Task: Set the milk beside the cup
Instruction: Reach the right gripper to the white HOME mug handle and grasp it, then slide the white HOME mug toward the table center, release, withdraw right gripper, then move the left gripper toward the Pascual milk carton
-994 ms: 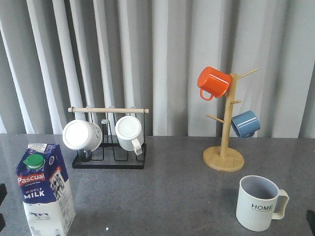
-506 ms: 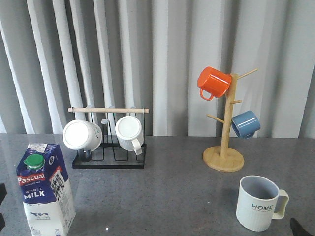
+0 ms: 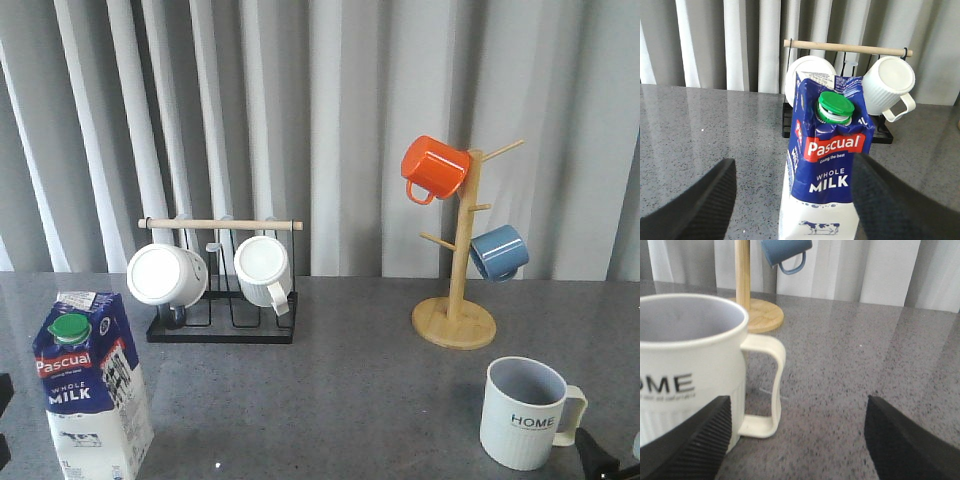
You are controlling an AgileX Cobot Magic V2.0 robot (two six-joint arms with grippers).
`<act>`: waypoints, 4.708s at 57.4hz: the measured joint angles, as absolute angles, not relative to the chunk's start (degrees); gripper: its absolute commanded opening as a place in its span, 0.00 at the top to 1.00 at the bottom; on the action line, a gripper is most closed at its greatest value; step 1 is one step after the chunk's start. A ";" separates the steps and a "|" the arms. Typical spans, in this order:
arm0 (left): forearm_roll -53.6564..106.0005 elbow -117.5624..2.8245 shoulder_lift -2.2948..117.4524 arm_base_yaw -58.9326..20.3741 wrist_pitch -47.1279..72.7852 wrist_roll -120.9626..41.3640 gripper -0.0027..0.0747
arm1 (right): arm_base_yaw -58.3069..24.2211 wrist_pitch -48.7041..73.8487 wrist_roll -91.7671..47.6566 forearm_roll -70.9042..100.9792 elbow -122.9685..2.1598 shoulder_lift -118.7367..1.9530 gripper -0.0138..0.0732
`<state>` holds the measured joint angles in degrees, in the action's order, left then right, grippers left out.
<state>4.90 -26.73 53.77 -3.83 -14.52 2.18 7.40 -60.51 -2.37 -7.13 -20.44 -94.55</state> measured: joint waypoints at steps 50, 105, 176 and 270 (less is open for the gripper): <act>4.90 -26.73 53.77 -3.83 -14.52 2.18 0.34 | 7.40 -53.89 -1.44 -7.43 -32.68 -104.75 0.59; 4.90 -26.73 53.77 -3.83 -14.52 2.18 0.34 | -28.31 -45.54 -8.60 27.20 -45.66 -107.07 0.84; 4.90 -26.73 53.77 -3.83 -14.52 2.18 0.34 | -35.23 -44.20 -20.46 34.17 -36.71 -98.88 0.50; 4.90 -26.73 53.77 -3.83 -14.52 2.18 0.34 | -2.76 -5.30 12.41 -16.34 -31.84 -37.60 0.85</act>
<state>4.90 -26.73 53.77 -3.83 -14.52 2.18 -2.76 -5.30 12.41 -16.34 -31.84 -37.60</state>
